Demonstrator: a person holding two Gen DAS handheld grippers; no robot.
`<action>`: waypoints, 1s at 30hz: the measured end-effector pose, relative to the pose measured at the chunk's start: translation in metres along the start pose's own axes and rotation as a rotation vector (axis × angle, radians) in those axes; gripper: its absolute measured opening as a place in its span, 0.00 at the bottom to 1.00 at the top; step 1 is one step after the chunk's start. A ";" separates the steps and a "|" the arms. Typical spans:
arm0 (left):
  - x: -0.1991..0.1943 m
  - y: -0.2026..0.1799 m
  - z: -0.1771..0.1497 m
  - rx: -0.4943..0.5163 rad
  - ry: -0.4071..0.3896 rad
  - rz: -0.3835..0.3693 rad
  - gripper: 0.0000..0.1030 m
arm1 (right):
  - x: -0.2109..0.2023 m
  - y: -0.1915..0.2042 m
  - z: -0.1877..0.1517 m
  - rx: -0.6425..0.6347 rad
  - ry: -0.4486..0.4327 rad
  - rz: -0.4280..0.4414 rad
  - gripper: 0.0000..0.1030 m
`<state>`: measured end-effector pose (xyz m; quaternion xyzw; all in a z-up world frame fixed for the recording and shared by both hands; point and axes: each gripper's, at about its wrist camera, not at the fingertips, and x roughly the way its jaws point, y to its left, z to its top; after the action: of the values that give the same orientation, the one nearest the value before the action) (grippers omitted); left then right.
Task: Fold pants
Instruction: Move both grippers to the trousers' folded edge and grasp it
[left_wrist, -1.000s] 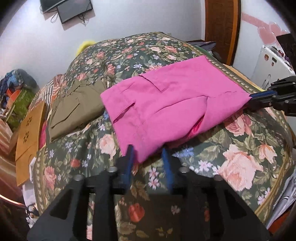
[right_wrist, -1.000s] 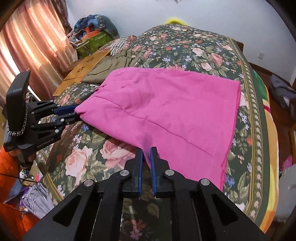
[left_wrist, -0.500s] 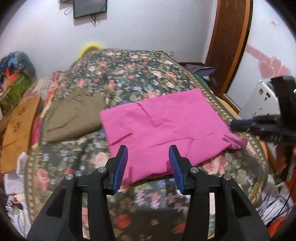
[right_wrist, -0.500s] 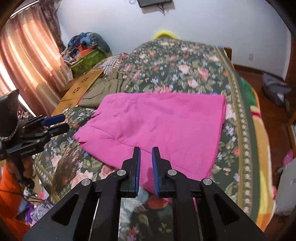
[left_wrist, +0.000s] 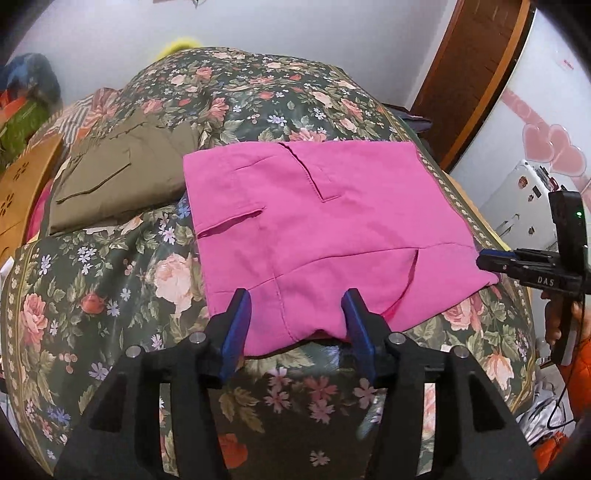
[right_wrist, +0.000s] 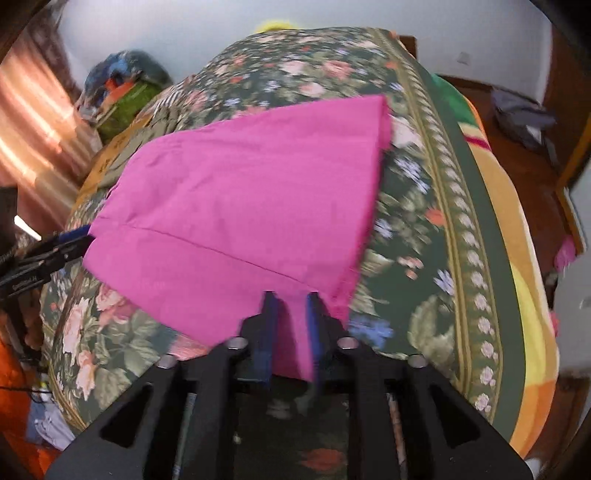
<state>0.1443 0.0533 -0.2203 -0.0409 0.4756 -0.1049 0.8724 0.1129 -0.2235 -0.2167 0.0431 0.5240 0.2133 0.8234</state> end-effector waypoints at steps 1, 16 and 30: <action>0.000 0.001 0.000 0.002 0.000 0.000 0.52 | 0.000 -0.004 -0.001 0.013 -0.004 -0.021 0.29; -0.020 0.037 0.065 -0.044 -0.093 0.094 0.52 | -0.021 -0.023 0.049 0.021 -0.110 -0.060 0.31; 0.073 0.106 0.118 -0.211 0.017 0.013 0.52 | 0.038 -0.044 0.143 -0.043 -0.128 -0.129 0.40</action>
<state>0.2969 0.1375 -0.2339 -0.1287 0.4917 -0.0489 0.8598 0.2655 -0.2264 -0.1975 0.0049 0.4671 0.1678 0.8681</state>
